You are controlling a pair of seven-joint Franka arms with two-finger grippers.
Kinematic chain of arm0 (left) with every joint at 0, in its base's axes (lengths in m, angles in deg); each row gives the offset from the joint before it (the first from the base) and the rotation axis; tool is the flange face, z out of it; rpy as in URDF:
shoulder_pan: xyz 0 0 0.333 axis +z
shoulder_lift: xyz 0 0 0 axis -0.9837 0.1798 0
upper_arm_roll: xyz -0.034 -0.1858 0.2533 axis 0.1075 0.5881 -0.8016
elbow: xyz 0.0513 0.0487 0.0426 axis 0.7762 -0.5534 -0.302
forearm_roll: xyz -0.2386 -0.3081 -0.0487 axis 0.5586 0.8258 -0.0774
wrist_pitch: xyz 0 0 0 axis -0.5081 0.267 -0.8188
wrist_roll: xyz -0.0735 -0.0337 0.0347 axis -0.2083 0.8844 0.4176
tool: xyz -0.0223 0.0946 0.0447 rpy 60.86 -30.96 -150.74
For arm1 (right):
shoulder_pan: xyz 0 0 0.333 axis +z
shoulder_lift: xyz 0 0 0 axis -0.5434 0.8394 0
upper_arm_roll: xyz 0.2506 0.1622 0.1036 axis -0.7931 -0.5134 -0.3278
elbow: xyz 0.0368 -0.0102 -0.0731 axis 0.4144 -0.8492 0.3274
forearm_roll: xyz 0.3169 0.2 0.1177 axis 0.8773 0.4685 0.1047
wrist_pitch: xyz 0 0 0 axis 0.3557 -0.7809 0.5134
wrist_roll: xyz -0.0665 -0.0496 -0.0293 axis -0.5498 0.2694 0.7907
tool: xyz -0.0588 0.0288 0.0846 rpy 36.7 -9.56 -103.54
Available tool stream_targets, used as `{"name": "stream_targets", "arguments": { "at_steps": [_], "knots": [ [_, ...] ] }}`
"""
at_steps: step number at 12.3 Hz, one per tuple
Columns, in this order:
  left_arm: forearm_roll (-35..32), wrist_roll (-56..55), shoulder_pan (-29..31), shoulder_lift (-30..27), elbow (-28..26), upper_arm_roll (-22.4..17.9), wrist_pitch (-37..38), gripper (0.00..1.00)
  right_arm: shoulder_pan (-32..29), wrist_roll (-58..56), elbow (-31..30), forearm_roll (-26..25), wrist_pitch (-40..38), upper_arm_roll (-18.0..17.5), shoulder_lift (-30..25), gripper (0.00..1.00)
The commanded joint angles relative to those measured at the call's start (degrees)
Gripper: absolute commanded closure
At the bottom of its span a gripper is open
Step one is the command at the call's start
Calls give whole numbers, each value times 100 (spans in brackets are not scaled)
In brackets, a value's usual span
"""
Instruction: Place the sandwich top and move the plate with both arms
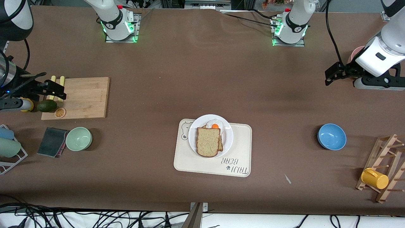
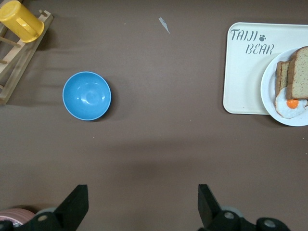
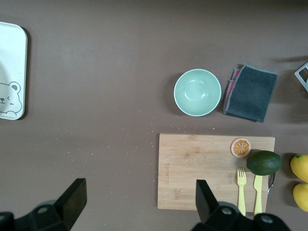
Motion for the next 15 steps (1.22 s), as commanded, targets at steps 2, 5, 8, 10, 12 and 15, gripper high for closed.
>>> {"name": "stream_targets", "arguments": {
  "at_steps": [2,5,8,10,12,15],
  "knots": [
    [38,-4,-48,100,215,-47,161,0,11,-73,54,-81,-15,-20,-33,0],
    [38,-13,-57,100,215,-47,161,0,11,-64,54,-90,-6,-20,-25,0],
    [38,-4,-48,100,215,-47,161,0,46,-46,54,-238,2,-29,-25,0],
    [38,-4,-39,100,215,-47,161,0,63,-29,54,-283,2,-37,-25,0],
    [38,-4,-39,100,215,-47,170,0,64,-20,54,-292,2,-37,-25,0],
    [38,-4,-39,100,215,-47,161,0,81,-2,54,-318,2,-46,-33,0]
  ]
}}
